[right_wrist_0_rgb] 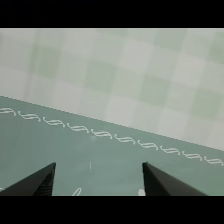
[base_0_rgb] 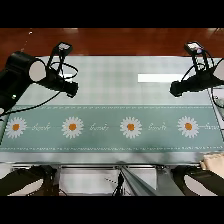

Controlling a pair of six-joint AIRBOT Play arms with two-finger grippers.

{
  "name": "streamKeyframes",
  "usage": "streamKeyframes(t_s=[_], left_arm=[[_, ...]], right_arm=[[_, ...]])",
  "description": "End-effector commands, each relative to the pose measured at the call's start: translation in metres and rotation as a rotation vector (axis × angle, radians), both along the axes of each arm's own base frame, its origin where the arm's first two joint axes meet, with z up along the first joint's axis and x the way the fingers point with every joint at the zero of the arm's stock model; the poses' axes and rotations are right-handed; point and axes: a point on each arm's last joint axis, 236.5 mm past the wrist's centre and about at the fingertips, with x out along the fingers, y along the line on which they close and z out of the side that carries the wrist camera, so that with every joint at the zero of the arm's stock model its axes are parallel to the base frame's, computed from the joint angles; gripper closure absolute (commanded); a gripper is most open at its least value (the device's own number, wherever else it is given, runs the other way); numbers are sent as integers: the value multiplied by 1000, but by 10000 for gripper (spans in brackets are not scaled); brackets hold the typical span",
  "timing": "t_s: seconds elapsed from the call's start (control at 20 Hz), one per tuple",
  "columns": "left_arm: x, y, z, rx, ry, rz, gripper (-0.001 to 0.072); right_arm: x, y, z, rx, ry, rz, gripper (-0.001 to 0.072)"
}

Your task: Fold the shirts.

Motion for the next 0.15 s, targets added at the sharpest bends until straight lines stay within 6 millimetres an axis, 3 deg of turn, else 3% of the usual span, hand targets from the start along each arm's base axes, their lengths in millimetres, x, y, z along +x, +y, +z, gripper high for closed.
streamKeyframes(t_s=[0.0, 0.1], left_arm=[[0, 0, 1, 0, -1, 0, -13], [0, 0, 0, 0, -1, -1, -13]], right_arm=[[0, 1, 0, 0, 0, 1, 112], [0, 1, 0, 0, 0, 1, 111]])
